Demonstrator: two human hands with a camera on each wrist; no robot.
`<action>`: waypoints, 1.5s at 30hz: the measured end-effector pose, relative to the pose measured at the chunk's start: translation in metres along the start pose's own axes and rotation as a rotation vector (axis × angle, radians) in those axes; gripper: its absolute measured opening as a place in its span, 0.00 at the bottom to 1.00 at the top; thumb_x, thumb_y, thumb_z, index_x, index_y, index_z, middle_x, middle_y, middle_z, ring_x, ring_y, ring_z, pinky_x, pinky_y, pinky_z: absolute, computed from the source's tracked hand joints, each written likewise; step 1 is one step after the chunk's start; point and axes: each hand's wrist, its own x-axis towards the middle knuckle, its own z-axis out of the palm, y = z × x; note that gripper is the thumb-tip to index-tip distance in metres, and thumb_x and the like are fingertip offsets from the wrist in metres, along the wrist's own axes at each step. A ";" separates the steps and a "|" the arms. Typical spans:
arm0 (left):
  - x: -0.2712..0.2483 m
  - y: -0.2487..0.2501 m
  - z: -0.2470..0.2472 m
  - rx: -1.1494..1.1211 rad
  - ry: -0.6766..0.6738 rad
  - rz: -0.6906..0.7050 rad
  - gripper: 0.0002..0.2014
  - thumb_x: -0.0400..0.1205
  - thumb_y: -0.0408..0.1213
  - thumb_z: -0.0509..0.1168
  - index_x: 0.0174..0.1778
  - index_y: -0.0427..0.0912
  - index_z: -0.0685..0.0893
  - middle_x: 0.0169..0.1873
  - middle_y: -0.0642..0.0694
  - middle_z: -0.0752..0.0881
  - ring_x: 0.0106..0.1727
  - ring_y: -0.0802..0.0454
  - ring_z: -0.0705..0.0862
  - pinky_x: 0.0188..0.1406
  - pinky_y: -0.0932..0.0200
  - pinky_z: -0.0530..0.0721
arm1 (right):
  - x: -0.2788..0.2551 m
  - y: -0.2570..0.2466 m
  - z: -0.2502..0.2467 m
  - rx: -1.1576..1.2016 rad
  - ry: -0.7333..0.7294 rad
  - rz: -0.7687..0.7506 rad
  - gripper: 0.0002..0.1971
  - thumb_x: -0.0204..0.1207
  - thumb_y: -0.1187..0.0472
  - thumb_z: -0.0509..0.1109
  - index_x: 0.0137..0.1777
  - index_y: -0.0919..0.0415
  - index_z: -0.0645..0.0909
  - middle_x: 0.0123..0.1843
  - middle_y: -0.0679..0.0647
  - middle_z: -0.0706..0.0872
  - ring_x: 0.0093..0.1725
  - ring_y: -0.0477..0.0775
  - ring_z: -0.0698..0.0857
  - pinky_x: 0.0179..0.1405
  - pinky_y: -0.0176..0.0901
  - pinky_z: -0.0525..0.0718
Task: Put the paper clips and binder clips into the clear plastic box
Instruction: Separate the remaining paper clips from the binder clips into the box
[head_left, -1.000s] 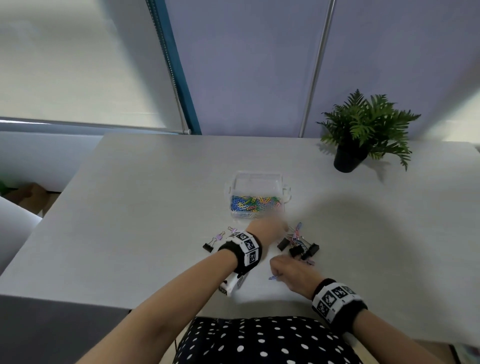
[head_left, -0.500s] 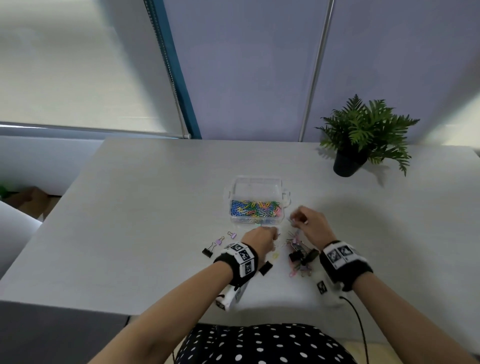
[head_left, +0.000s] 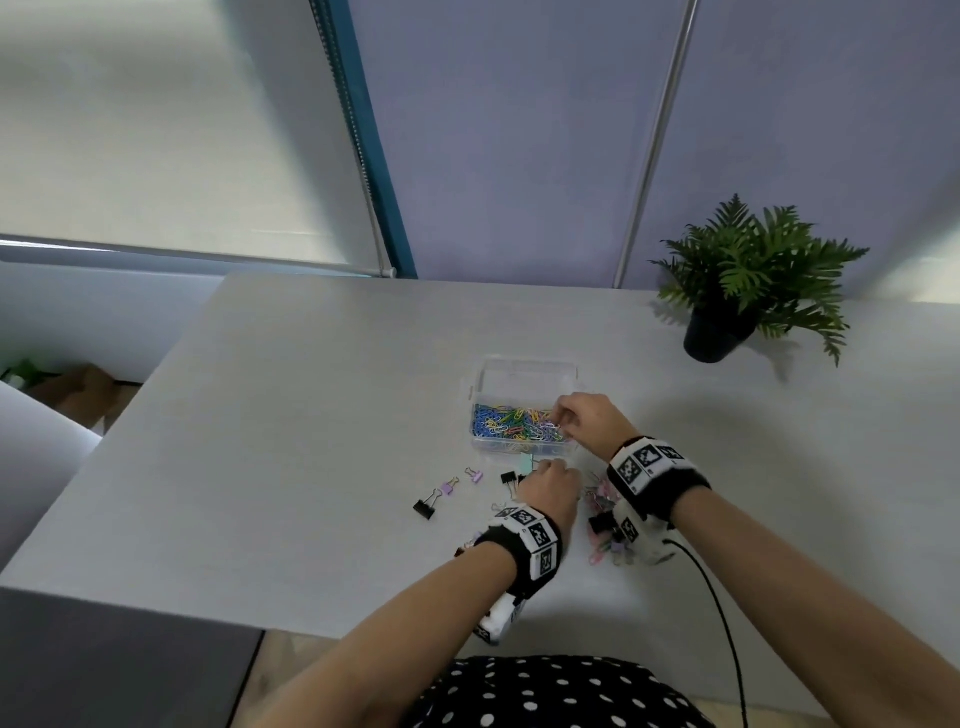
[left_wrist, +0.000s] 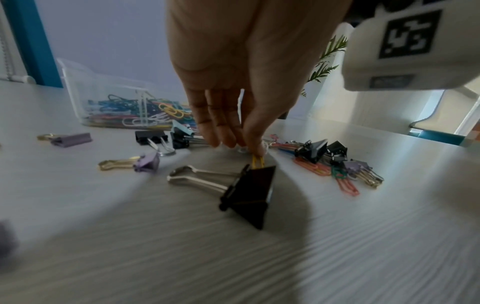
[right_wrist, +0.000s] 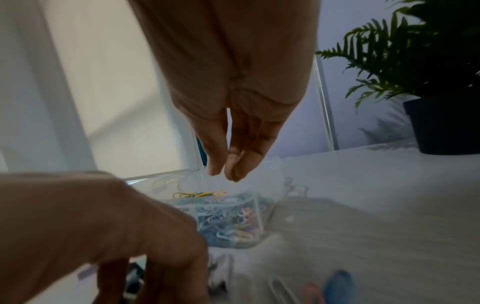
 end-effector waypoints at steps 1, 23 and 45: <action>0.000 -0.001 0.000 0.016 -0.004 0.005 0.14 0.79 0.27 0.58 0.60 0.33 0.78 0.61 0.36 0.78 0.66 0.38 0.75 0.54 0.44 0.82 | -0.007 0.005 0.000 -0.011 0.012 -0.006 0.07 0.68 0.74 0.66 0.41 0.64 0.83 0.41 0.58 0.88 0.43 0.57 0.85 0.49 0.50 0.83; 0.025 -0.067 -0.063 -0.458 0.073 -0.041 0.06 0.81 0.31 0.61 0.51 0.33 0.79 0.51 0.35 0.86 0.52 0.41 0.84 0.56 0.54 0.81 | -0.052 0.025 0.031 -0.214 -0.133 0.233 0.12 0.72 0.66 0.66 0.55 0.65 0.74 0.57 0.62 0.77 0.56 0.62 0.78 0.52 0.49 0.76; 0.020 -0.046 -0.049 -0.372 0.161 0.295 0.13 0.79 0.24 0.57 0.54 0.33 0.84 0.53 0.34 0.86 0.57 0.39 0.81 0.61 0.54 0.72 | -0.071 0.002 0.046 0.622 0.106 0.238 0.12 0.66 0.76 0.71 0.34 0.57 0.79 0.28 0.50 0.82 0.23 0.40 0.79 0.26 0.27 0.78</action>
